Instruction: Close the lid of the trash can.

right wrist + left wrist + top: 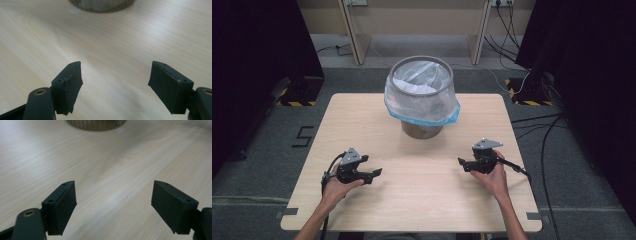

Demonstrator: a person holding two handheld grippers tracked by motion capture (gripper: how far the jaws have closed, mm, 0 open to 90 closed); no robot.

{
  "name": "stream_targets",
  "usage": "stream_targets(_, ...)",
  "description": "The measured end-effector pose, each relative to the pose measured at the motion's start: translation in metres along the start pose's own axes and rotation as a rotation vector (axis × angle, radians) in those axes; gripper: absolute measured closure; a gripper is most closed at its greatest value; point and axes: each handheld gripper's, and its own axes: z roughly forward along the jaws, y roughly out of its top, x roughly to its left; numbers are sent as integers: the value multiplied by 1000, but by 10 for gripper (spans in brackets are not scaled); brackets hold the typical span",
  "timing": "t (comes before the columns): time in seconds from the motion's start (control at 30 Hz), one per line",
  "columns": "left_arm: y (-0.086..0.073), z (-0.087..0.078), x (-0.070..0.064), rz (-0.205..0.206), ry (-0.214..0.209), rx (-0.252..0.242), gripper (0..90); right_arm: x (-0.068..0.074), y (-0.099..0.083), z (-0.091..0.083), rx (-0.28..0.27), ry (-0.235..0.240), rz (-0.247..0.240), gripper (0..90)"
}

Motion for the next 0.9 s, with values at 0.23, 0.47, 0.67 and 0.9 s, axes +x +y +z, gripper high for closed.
stream_targets(0.23,-20,6,0,-4,6,89,195,14,-19,0,49,6,11,232)
stream_targets(0.47,-23,5,-3,25,33,112,194,22,-34,-3,98,-19,-2,216)
stream_targets(0.67,-23,5,-5,38,41,119,180,30,-44,-4,57,-16,5,133)
stream_targets(0.9,-23,5,-5,38,41,120,179,30,-45,-5,58,-15,6,132)
